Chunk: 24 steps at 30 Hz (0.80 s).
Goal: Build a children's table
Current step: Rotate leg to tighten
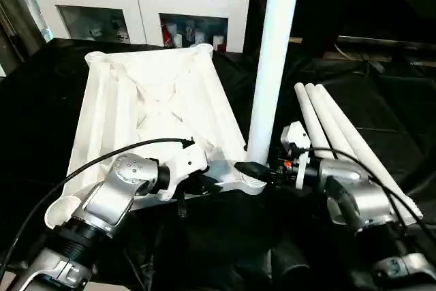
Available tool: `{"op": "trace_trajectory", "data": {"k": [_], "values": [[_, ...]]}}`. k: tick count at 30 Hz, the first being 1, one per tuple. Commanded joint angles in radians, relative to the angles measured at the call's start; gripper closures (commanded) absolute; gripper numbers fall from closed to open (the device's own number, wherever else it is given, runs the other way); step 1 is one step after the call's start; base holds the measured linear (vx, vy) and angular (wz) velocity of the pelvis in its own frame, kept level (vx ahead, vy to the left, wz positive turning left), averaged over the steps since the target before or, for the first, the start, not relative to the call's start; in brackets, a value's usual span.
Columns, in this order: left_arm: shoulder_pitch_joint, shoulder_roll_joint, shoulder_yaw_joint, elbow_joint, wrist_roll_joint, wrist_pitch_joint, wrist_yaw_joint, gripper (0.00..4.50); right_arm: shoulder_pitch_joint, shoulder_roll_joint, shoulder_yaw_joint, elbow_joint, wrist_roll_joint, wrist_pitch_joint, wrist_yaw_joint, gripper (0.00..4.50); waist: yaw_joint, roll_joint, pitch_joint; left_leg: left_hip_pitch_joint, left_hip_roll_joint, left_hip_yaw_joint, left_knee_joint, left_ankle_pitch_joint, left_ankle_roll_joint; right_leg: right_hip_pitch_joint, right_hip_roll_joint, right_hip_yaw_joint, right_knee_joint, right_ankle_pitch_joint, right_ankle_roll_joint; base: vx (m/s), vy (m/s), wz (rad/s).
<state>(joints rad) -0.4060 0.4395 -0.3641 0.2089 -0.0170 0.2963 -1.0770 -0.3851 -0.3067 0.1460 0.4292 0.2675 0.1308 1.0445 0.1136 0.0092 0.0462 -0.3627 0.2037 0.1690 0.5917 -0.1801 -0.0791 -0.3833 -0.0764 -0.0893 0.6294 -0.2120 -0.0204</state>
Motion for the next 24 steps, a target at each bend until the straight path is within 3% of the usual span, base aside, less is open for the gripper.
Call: {"op": "trace_trajectory", "data": {"k": [1,6,10,15,20,21,22,23,24], "values": [[-0.043,-0.002,0.001,-0.017,0.001,-0.031,0.000,4.50,0.057,-0.002,0.024,0.029,-0.050,-0.004,-0.018,2.00,-0.001,0.017,-0.056,0.009,0.031,-0.012,-0.076,-0.267,0.003,0.044,-0.071,0.056,-0.089,-0.182,-0.198,0.000,0.000,0.00],[-0.048,-0.002,0.002,-0.008,0.002,-0.036,0.000,4.50,0.073,-0.005,0.022,0.030,-0.056,-0.040,-0.022,2.00,-0.002,0.018,-0.057,0.008,0.031,-0.012,-0.077,-0.271,0.011,0.043,-0.071,0.056,-0.090,-0.200,-0.195,0.000,0.000,0.00],[-0.048,-0.002,0.002,-0.009,0.006,-0.037,0.006,4.50,0.104,0.015,-0.022,0.031,-0.029,-0.081,-0.054,2.00,0.001,0.018,-0.057,0.009,0.033,-0.012,-0.079,-0.273,0.012,0.040,-0.073,0.057,-0.093,-0.209,-0.190,0.000,0.000,0.00],[-0.047,-0.002,0.003,-0.011,0.007,-0.037,0.009,4.50,0.120,0.039,-0.062,0.017,0.015,-0.077,-0.079,2.00,-0.001,0.020,-0.056,0.008,0.032,-0.013,-0.081,-0.286,0.014,0.040,-0.072,0.056,-0.094,-0.215,-0.191,0.000,0.000,0.00],[-0.050,-0.001,0.003,-0.003,0.009,-0.043,0.008,4.50,0.134,0.072,-0.123,0.024,0.085,-0.062,-0.111,2.00,-0.001,0.026,-0.056,0.007,0.032,-0.013,-0.081,-0.288,0.015,0.040,-0.073,0.057,-0.096,-0.221,-0.189,0.000,0.000,0.00],[-0.052,-0.001,0.002,0.002,0.010,-0.046,0.008,4.50,0.140,0.078,-0.132,0.026,0.094,-0.062,-0.116,2.00,0.000,0.037,-0.057,0.008,0.032,-0.014,-0.081,-0.288,0.013,0.039,-0.074,0.057,-0.094,-0.217,-0.191,0.000,0.000,0.00],[-0.054,-0.001,0.001,0.005,0.011,-0.049,0.008,4.50,0.146,0.083,-0.137,0.028,0.098,-0.062,-0.119,2.00,-0.002,0.029,-0.056,0.006,0.032,-0.014,-0.082,-0.290,0.013,0.041,-0.073,0.056,-0.096,-0.213,-0.192,0.000,0.000,0.00],[-0.057,-0.001,0.000,0.008,0.012,-0.050,0.008,4.50,0.153,0.086,-0.141,0.034,0.099,-0.067,-0.122,2.00,-0.001,0.035,-0.056,0.007,0.032,-0.014,-0.081,-0.290,0.013,0.039,-0.073,0.056,-0.095,-0.214,-0.192,0.000,0.000,0.00],[-0.057,-0.001,0.000,0.008,0.012,-0.050,0.008,4.50,0.153,0.086,-0.141,0.034,0.099,-0.067,-0.122,2.00,-0.001,0.034,-0.055,0.008,0.032,-0.013,-0.081,-0.292,0.014,0.038,-0.072,0.056,-0.097,-0.219,-0.191,0.000,0.000,0.00]]}}
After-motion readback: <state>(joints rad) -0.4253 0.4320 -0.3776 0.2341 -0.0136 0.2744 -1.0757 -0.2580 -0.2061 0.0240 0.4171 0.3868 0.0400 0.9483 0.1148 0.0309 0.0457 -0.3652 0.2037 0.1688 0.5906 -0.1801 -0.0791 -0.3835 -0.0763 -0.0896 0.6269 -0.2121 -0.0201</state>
